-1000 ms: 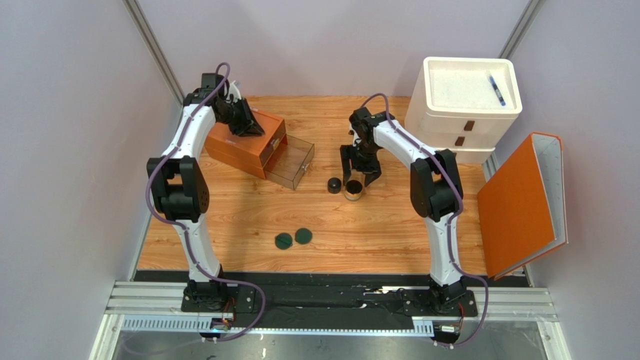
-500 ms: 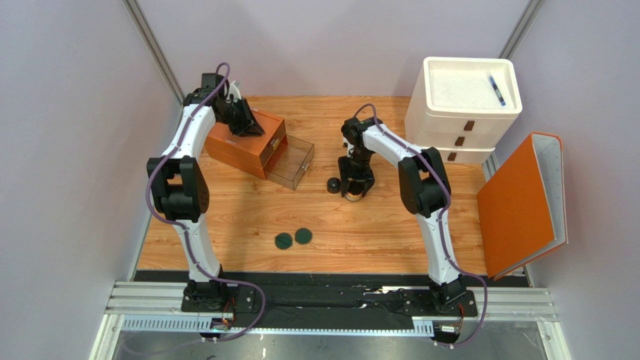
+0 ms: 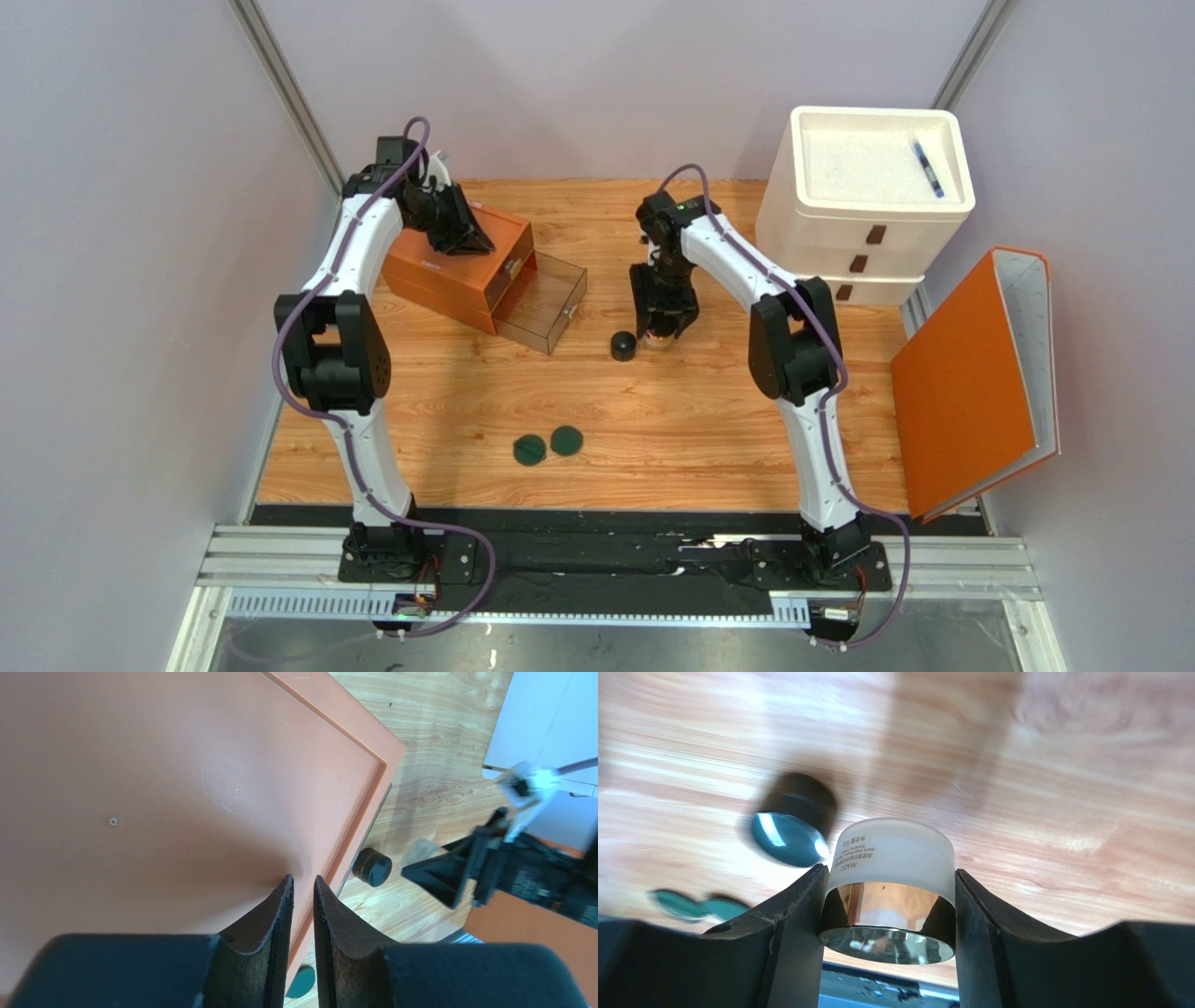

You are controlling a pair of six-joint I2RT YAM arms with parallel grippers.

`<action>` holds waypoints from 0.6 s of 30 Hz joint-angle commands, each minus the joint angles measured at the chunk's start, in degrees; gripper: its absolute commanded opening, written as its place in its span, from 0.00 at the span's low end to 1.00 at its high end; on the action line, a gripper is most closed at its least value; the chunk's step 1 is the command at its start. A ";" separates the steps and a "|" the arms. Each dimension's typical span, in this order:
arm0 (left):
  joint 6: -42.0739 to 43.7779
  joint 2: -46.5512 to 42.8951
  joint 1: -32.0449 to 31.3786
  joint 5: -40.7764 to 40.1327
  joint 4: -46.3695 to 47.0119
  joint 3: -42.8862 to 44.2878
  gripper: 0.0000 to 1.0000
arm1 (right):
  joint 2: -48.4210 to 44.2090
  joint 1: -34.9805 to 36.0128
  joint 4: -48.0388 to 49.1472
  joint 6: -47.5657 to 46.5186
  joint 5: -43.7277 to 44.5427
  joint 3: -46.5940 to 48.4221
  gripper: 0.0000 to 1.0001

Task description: Organize the makeup

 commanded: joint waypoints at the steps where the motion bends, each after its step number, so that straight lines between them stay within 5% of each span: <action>1: 1.70 1.81 -0.01 -2.80 -4.42 -0.15 0.24 | -4.83 -0.02 3.36 2.07 -5.29 9.08 0.01; 7: 1.26 1.90 -0.01 -2.45 -3.63 -0.24 0.24 | -2.29 0.15 13.20 9.28 -19.51 11.28 0.01; 18: 0.91 1.81 -0.01 -1.66 -2.58 -0.94 0.24 | 8.17 4.37 26.49 24.40 -29.20 24.82 0.00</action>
